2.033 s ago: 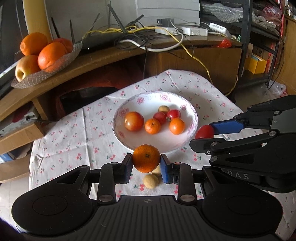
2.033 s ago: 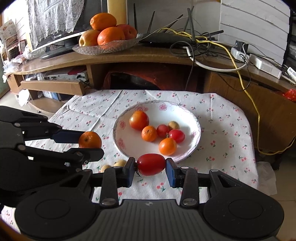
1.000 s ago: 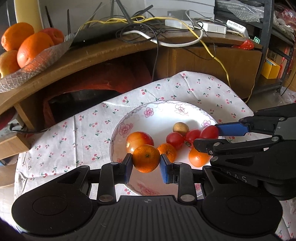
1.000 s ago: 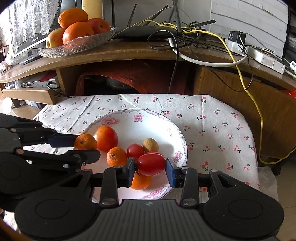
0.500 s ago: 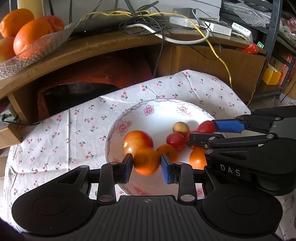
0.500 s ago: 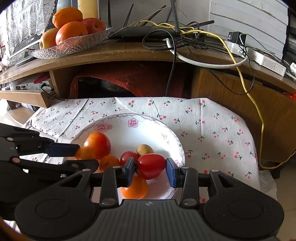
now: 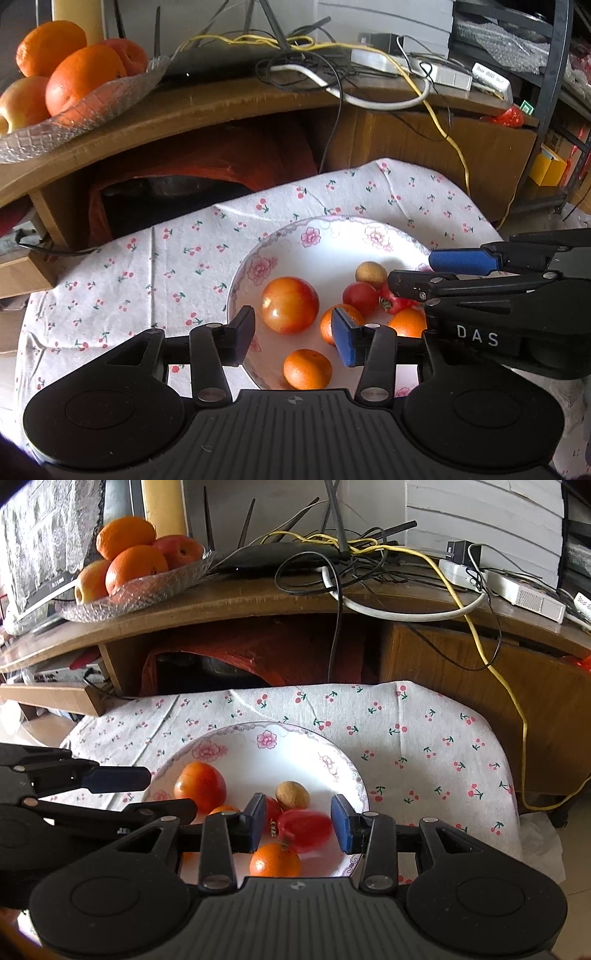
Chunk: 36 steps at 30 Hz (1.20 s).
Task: Organize fruits
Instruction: 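Carry the orange and tomato over the bowl and open both tools to release, then grasp a brown kiwi with the left tool while the right tool reaches another kiwi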
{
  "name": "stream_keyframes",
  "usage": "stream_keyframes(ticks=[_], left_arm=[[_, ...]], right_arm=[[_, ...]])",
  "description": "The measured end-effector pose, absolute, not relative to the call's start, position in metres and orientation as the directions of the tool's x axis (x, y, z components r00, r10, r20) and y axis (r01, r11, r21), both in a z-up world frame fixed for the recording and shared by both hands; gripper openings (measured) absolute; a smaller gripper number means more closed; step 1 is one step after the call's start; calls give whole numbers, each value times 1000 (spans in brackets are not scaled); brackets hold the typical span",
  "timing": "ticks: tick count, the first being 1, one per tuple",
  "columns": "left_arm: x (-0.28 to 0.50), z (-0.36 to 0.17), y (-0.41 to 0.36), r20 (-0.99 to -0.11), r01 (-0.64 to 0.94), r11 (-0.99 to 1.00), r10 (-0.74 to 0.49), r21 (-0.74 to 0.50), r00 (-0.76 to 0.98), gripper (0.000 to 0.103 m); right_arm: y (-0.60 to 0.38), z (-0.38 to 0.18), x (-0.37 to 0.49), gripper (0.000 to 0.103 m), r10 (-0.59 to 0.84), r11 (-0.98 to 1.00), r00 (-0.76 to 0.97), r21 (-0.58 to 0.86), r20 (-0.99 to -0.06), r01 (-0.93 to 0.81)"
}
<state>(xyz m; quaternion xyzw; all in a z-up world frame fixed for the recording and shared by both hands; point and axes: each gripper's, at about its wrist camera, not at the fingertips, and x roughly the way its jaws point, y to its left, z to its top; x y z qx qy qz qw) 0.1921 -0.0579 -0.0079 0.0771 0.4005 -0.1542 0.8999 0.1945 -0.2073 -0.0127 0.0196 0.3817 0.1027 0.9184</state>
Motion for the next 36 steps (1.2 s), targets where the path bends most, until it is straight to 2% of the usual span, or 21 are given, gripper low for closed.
stream_keyframes(ticks=[13,24,36], left_arm=[[181,1,-57,-733,346,938,-214,31,645,59],[162,3,-54,-744,356,934,-210,41,634,60],[132,-20,-48,-801,382,924,-206,30,562,62]], right_arm=[[-218,12,184,39,234,972,724,179,-649,-154],[-210,14,165,39,246,969,707,173,-663,-175],[-200,10,132,39,266,964,665,181,-698,-196]])
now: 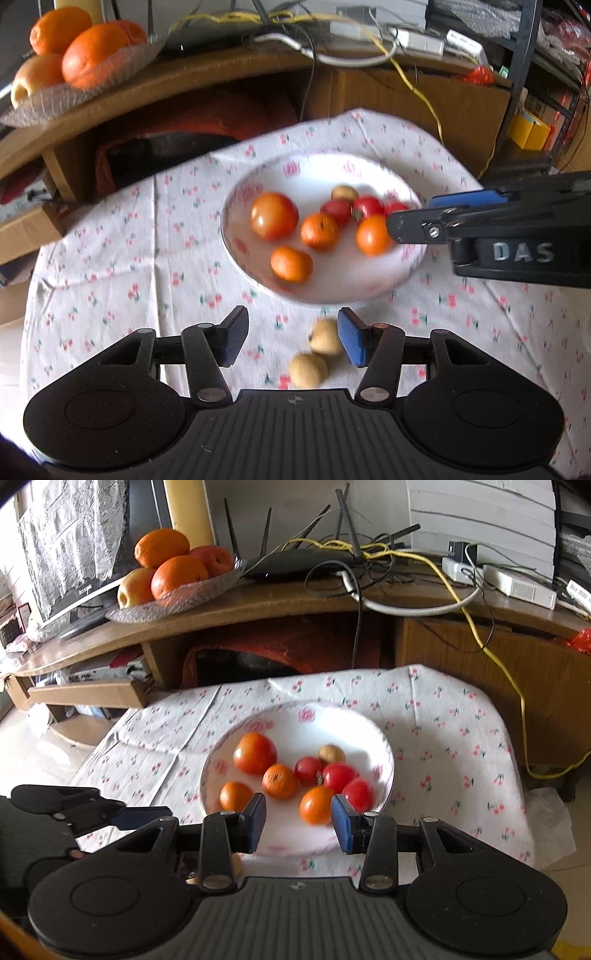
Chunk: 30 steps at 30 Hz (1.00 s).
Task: Organize fruits
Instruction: 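Grasp a brown kiwi with the left tool while the right tool reaches another kiwi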
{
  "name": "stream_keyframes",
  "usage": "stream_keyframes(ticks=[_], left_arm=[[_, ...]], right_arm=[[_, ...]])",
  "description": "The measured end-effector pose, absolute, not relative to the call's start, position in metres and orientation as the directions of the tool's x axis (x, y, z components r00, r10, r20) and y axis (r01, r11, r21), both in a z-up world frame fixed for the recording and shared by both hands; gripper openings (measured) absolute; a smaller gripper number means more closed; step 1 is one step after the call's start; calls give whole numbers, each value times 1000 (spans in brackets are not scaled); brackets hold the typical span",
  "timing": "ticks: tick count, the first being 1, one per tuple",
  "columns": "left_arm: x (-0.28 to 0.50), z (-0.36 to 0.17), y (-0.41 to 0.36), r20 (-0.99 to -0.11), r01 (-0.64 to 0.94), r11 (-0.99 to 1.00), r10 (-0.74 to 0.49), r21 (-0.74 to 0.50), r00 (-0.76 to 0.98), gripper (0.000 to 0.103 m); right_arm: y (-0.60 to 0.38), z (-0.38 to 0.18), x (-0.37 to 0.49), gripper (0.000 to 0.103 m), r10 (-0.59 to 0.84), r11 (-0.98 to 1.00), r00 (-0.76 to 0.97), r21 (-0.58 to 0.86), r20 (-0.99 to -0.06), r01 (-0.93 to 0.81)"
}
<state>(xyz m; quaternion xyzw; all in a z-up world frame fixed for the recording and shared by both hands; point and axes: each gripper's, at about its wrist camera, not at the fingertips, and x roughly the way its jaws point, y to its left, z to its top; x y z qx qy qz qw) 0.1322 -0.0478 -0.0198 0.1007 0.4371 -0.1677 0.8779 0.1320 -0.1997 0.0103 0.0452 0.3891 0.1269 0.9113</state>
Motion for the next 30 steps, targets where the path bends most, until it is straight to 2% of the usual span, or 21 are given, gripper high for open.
stream_keyframes(ticks=[5,10,14,19,30], left_arm=[[132,-39,-47,-831,390,921,-206,14,516,61],[130,-49,-49,-841,411,912,-211,15,498,53],[129,-52,-47,-839,415,910,-221,7,498,51],[125,-51,-47,-839,421,907,-233,-5,491,36],[102,-43,-30,-853,410,912,-218,-6,473,33]], right_arm=[[-196,7,122,39,287,958,639,205,-713,-201],[-190,3,121,39,300,953,622,207,-723,-220],[-186,-2,124,39,306,951,607,210,-734,-225],[-182,-8,125,39,314,948,583,215,-749,-233],[-171,-21,129,39,344,938,524,258,-779,-231]])
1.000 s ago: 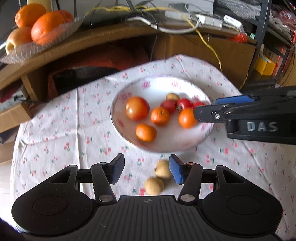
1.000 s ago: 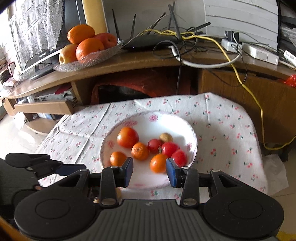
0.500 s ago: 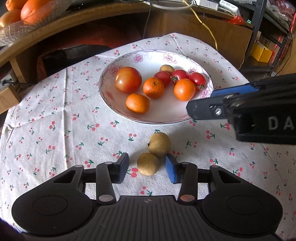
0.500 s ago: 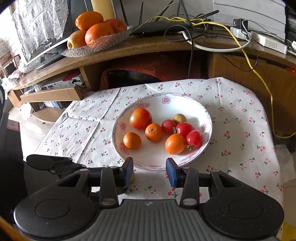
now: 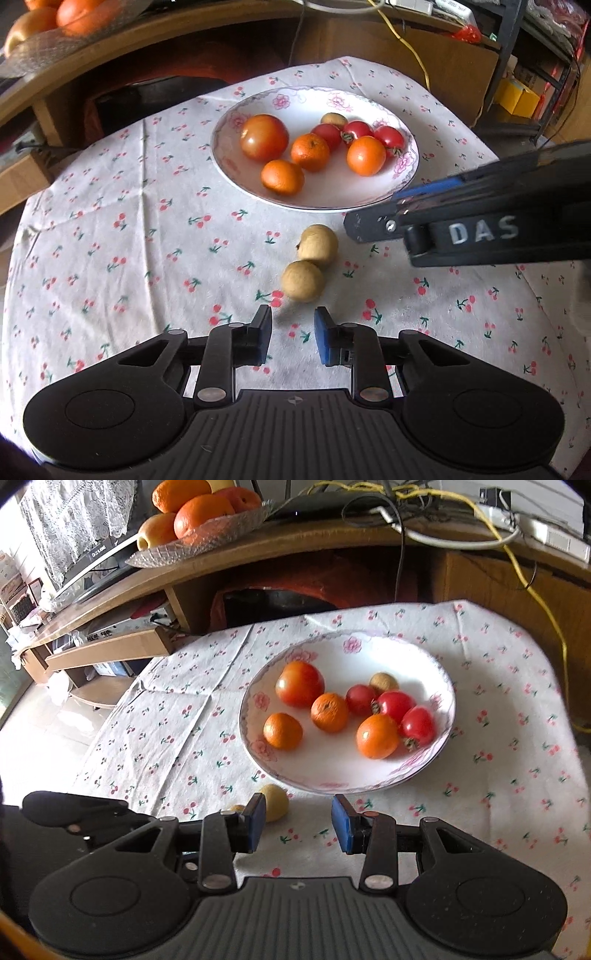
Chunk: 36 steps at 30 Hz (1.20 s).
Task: Organize fruits
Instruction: 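Grasp a brown kiwi with the left tool while the right tool reaches another kiwi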
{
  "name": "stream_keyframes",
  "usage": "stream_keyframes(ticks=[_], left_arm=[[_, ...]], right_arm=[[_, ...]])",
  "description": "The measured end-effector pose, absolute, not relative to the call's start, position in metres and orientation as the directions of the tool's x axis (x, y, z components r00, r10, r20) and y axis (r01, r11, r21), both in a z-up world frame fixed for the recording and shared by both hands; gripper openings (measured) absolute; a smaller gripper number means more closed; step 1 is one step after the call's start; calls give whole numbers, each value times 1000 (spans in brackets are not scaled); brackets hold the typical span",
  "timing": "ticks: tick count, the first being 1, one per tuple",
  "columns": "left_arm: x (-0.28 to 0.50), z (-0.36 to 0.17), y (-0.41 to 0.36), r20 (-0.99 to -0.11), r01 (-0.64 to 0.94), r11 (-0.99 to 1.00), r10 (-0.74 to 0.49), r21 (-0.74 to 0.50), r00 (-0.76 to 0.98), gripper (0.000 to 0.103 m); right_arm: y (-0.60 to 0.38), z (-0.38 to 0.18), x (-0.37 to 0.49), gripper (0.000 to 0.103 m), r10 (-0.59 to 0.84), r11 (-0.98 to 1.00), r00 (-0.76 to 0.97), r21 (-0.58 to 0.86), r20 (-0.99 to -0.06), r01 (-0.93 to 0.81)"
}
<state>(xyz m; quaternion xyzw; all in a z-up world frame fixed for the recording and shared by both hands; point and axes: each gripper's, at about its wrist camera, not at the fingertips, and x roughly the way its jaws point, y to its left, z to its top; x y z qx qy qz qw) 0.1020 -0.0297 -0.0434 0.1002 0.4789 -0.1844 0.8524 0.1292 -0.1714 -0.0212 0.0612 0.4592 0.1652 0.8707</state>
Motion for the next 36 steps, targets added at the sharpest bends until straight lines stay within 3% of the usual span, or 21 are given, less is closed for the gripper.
stream_keyframes(ticks=[15,20,33,36], left_arm=[[99,-45,-25,-851,447,894,-237,-3,469,42],[103,-41,-21,-842,435,900,-247,-17,480,42],[122,-51,-43,-827,434,901,-252,-10,503,45],[121,-51,-44,-831,435,901,-244,-2,501,39]], right_arm=[[-151,-47,149,36,380,925,496,322,-781,-203],[-158,-39,144,8,412,911,492,359,-767,-205],[-190,-36,125,7,378,925,482,349,-791,-152],[-190,-34,125,8,379,923,490,355,-785,-147]])
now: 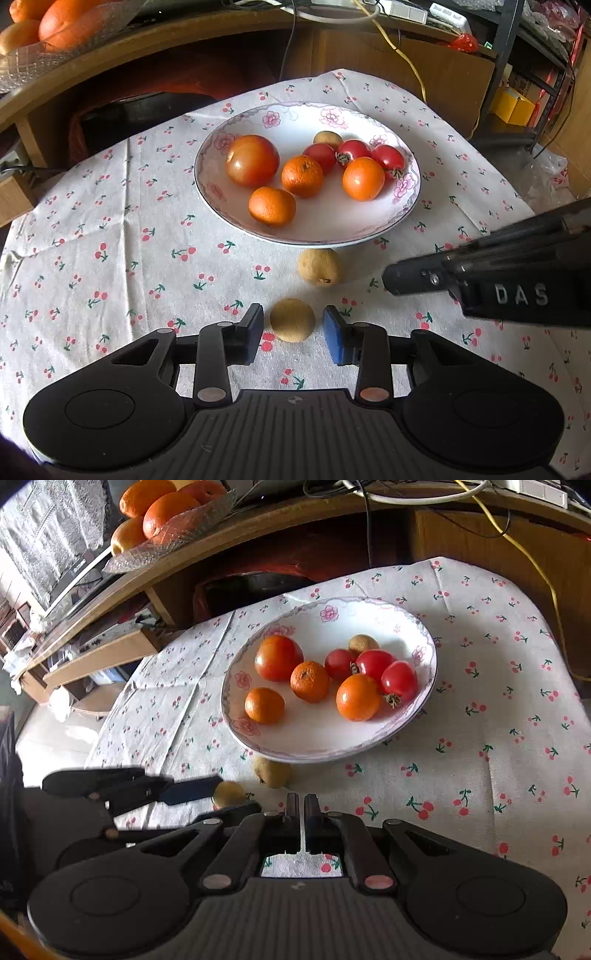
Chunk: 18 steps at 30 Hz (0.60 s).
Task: Organize fruits
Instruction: 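Grasp a brown kiwi with the left tool while the right tool reaches another kiwi, then hold the kiwi in the left tool while the right tool grasps the other kiwi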
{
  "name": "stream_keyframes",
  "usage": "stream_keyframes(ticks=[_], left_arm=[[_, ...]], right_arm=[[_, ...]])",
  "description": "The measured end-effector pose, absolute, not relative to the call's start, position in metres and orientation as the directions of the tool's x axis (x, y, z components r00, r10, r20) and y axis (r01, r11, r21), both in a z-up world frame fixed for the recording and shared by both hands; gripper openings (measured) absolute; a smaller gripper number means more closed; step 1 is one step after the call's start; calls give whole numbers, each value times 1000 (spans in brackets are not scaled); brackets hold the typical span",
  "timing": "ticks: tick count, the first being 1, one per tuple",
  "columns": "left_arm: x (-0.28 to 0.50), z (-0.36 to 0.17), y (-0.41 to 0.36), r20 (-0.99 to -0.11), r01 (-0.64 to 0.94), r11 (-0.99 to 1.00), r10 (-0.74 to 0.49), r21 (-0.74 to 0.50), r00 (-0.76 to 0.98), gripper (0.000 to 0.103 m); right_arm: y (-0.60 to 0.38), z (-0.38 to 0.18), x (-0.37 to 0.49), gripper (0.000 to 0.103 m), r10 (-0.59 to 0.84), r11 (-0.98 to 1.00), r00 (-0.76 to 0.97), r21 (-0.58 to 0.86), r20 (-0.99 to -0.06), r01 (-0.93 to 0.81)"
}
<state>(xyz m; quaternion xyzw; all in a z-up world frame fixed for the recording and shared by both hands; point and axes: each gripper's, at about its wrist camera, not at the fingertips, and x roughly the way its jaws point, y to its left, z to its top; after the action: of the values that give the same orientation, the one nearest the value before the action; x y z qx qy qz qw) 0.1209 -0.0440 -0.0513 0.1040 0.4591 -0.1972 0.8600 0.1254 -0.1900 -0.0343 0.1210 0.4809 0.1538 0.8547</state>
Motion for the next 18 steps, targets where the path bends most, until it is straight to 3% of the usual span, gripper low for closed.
stream_keyframes(ticks=[1,4,7,18], left_arm=[[120,-51,-43,-833,437,900,-244,-3,497,33],[114,-51,-39,-834,436,900,-236,5,498,33],[109,-47,-33,-837,435,900,-238,0,492,33],[102,-43,-15,-839,409,912,-240,-23,489,34]], right_arm=[[-189,-34,127,9,386,921,493,361,-780,-150],[-185,-31,131,17,396,916,508,370,-765,-157],[-177,-32,133,33,408,912,502,373,-763,-174],[-150,-50,145,32,316,946,533,300,-785,-120]])
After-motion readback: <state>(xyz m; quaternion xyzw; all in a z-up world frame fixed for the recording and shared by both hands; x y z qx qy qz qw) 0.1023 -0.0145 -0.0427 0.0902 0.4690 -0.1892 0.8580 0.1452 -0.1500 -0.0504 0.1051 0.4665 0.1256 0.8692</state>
